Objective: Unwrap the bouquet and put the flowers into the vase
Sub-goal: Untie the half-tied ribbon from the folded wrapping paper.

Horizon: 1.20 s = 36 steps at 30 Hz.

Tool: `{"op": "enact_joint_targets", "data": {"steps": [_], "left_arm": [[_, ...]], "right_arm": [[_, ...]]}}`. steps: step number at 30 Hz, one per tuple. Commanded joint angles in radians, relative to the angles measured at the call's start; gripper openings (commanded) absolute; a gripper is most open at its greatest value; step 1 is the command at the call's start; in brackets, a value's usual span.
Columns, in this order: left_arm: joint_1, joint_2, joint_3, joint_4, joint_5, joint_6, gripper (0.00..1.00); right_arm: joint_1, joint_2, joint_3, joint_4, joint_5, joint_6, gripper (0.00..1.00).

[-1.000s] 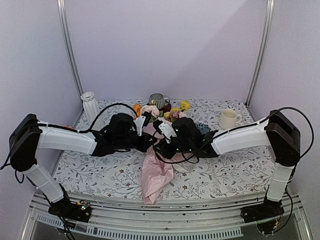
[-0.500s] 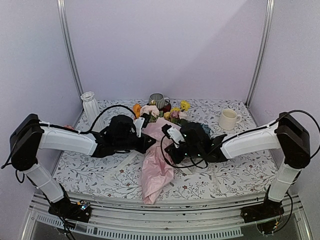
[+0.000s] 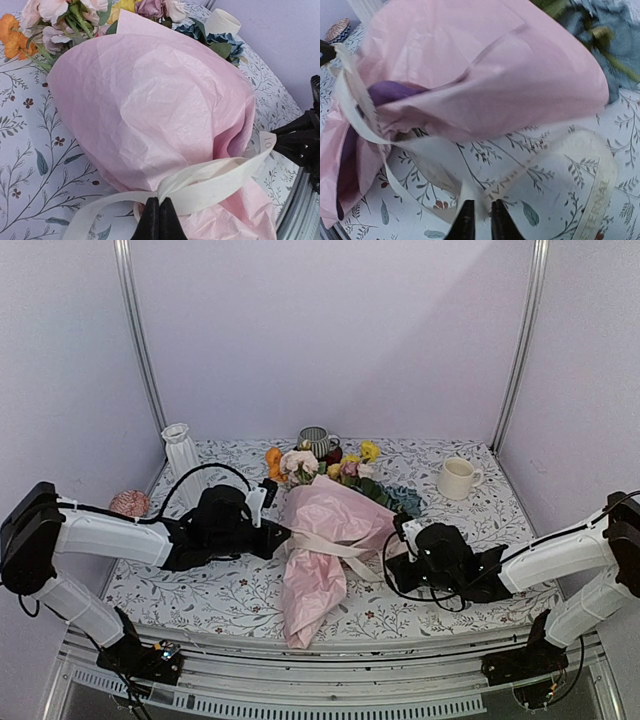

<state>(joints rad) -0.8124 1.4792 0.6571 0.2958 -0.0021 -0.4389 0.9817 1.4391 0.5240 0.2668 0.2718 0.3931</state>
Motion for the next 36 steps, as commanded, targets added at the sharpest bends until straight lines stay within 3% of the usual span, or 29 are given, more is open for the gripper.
{"op": "enact_joint_targets", "data": {"steps": [1,3,5,10,13,22,36], "left_arm": [[0.016,-0.033,-0.027,0.032,-0.018,-0.018,0.00],[0.015,-0.033,-0.033,0.047,-0.002,-0.012,0.01],[0.015,-0.031,-0.024,0.041,0.010,-0.009,0.09],[0.016,-0.058,-0.041,0.060,0.006,-0.014,0.25],[0.015,-0.075,-0.041,0.056,0.004,-0.011,0.30],[0.016,-0.065,-0.036,0.039,-0.002,0.010,0.28],[0.020,0.021,0.041,0.030,-0.001,0.017,0.15]], "right_arm": [[0.003,-0.038,-0.051,0.031,-0.012,0.102,0.24],[0.003,-0.049,-0.047,0.031,-0.061,0.062,0.33],[0.003,-0.069,-0.034,0.030,-0.107,0.002,0.38],[0.009,-0.087,0.042,0.021,-0.206,-0.121,0.41],[0.015,-0.042,0.110,0.013,-0.271,-0.180,0.42],[0.044,0.199,0.438,-0.180,-0.332,-0.359,0.44],[0.050,0.359,0.610,-0.200,-0.386,-0.448,0.43]]}}
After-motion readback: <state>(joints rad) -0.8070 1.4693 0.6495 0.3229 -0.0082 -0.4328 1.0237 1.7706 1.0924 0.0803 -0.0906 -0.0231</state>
